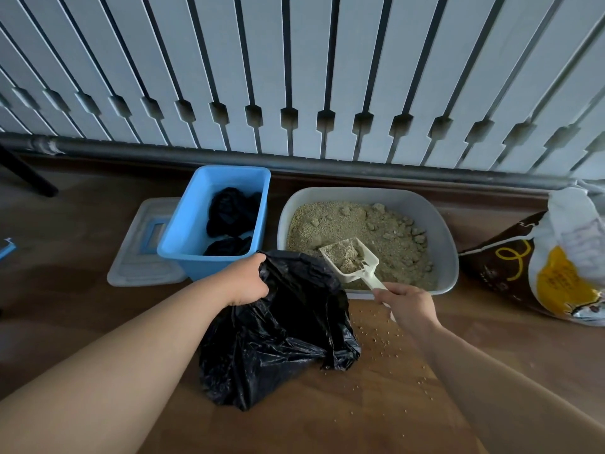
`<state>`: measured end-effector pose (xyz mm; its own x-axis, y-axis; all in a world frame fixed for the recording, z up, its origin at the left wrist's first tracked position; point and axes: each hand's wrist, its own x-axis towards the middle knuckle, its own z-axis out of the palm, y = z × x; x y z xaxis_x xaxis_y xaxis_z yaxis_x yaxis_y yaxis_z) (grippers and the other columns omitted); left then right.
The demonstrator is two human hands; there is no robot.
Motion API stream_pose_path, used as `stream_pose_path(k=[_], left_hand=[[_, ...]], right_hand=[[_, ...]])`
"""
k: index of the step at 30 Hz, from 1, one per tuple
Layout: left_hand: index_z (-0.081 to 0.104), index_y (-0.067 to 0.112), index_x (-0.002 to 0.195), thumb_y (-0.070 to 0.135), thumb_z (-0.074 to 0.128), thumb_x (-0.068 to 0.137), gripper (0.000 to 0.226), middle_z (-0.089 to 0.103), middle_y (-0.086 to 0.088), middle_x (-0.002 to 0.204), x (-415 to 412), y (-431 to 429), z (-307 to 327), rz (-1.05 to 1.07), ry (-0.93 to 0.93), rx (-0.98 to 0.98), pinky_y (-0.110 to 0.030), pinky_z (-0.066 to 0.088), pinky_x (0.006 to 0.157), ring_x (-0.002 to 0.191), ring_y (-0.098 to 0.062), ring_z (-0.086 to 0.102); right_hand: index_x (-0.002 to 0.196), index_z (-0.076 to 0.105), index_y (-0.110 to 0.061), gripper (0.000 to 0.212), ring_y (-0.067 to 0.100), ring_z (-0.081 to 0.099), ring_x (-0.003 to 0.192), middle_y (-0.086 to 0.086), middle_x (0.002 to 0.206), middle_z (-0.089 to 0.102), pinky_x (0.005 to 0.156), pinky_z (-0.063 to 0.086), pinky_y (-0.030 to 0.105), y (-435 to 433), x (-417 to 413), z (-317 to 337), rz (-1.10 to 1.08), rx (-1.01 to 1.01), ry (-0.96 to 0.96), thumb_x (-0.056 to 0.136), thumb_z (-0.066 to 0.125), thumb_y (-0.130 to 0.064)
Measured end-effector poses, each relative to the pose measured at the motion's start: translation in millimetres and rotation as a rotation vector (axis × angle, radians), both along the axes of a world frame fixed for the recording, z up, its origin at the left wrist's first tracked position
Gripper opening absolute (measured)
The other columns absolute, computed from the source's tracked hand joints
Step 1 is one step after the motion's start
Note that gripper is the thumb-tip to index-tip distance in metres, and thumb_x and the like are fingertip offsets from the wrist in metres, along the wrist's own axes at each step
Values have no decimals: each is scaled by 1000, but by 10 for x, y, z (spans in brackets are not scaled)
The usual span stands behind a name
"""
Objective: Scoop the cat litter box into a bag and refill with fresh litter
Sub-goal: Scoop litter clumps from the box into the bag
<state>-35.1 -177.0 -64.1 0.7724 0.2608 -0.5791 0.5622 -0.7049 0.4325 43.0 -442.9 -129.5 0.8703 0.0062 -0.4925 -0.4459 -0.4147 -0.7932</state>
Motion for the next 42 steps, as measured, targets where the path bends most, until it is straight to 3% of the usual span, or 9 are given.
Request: stream_pose_path(k=[8, 14, 18, 20, 23, 26, 29, 32, 42], left_hand=[[18, 21, 152, 9, 52, 90, 73, 57, -4, 87, -120, 57, 16, -58, 45, 21, -21, 33, 46, 57, -11, 46], [21, 17, 152, 10, 51, 90, 69, 47, -1, 72, -174, 179, 42, -55, 54, 33, -22, 29, 46, 55, -11, 40], [44, 17, 126, 9, 52, 88, 40, 44, -2, 71, -194, 240, 36, -63, 54, 27, -22, 27, 46, 55, -12, 37], [45, 25, 110, 8, 53, 88, 29, 47, -2, 74, -214, 236, 66, -70, 62, 21, -20, 27, 44, 52, -11, 37], [37, 19, 142, 11, 56, 90, 56, 55, -8, 119, -219, 245, 56, -136, 94, 30, -18, 32, 44, 57, -8, 42], [14, 22, 154, 15, 62, 89, 82, 32, -4, 152, -250, 267, 12, -203, 97, 28, -22, 48, 65, 78, -10, 52], [9, 23, 154, 19, 71, 85, 93, 24, -1, 157, -298, 283, -22, -226, 109, 9, -33, 43, 102, 118, -17, 49], [8, 21, 155, 22, 75, 82, 99, 22, -2, 158, -337, 330, -56, -217, 115, 9, -31, 36, 108, 138, -22, 35], [10, 22, 154, 24, 74, 82, 97, 29, -3, 155, -382, 402, -9, -200, 100, 53, -32, 47, 99, 127, -22, 45]], right_hand=[[96, 75, -15, 14, 12, 47, 49, -1, 63, 66, 48, 41, 24, -70, -20, 56, 27, -52, -62, 83, 75, -19], [85, 76, -13, 10, 11, 40, 43, 1, 56, 60, 37, 33, 19, 0, -110, 107, 43, -72, -69, 85, 73, -23], [85, 75, -16, 8, 7, 41, 39, -3, 56, 61, 34, 32, 16, 68, -151, 132, 35, -77, -68, 85, 73, -23], [82, 76, -15, 11, 9, 39, 40, -1, 55, 60, 35, 32, 17, 94, -164, 129, 36, -88, -71, 85, 73, -25], [81, 76, -16, 9, 13, 39, 46, 2, 57, 59, 40, 33, 21, 113, -162, 134, 16, -70, -75, 84, 73, -25], [81, 76, -17, 6, 14, 41, 47, 4, 58, 60, 43, 34, 22, 119, -159, 135, -5, -50, -84, 83, 74, -23], [85, 76, -17, 5, 15, 42, 49, 4, 61, 63, 44, 36, 23, 113, -168, 125, -26, -22, -91, 82, 76, -21], [88, 75, -16, 7, 13, 43, 47, 4, 61, 63, 42, 37, 21, 122, -192, 121, -23, -19, -94, 82, 76, -20], [74, 76, -10, 10, 15, 43, 50, 7, 63, 61, 50, 37, 27, 200, -242, 206, -42, -30, -102, 81, 75, -17]])
